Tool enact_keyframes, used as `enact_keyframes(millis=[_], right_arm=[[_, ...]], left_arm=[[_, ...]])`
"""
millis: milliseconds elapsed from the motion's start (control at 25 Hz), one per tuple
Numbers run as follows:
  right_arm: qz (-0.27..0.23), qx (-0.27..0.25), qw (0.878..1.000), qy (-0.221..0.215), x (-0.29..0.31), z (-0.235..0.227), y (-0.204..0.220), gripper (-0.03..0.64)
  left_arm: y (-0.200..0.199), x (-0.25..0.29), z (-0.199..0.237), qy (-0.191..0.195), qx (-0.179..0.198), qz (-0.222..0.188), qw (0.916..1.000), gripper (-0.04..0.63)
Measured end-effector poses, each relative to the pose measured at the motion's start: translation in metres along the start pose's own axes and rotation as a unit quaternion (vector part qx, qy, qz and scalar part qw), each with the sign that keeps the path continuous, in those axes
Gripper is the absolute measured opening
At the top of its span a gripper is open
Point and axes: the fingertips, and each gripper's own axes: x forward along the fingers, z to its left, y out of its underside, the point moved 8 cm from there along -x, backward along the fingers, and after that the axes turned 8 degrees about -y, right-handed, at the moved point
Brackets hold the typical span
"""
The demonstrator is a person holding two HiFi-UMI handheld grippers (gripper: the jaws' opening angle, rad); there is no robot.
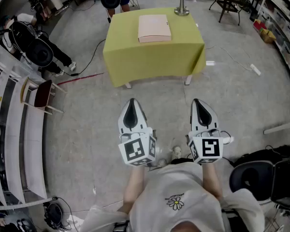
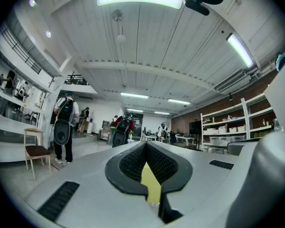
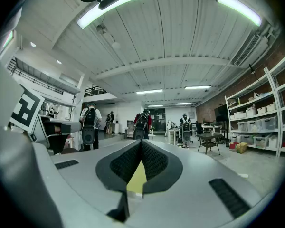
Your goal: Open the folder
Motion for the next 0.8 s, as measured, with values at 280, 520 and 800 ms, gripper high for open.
enact_keyframes(millis=[280, 520, 800], right_arm=[[0.004, -0.004, 1.0, -0.013, 0.015, -0.013, 0.003, 0.012], [-0.001, 0.013, 0.999, -0.029, 0.033, -0.033, 0.006, 0.012], [-0.012, 0.028, 0.999, -0.043, 0.044, -0.072, 0.019, 0.012]], left_arm=[[0.008, 0.016, -0.006, -0.008, -0.004, 0.005, 0.9999, 0.014], [0.013, 0.041, -0.014, -0.02, -0.014, 0.015, 0.9996, 0.014], [0.022, 0.062, -0.035, -0.034, -0.001, 0.002, 0.9994, 0.014]])
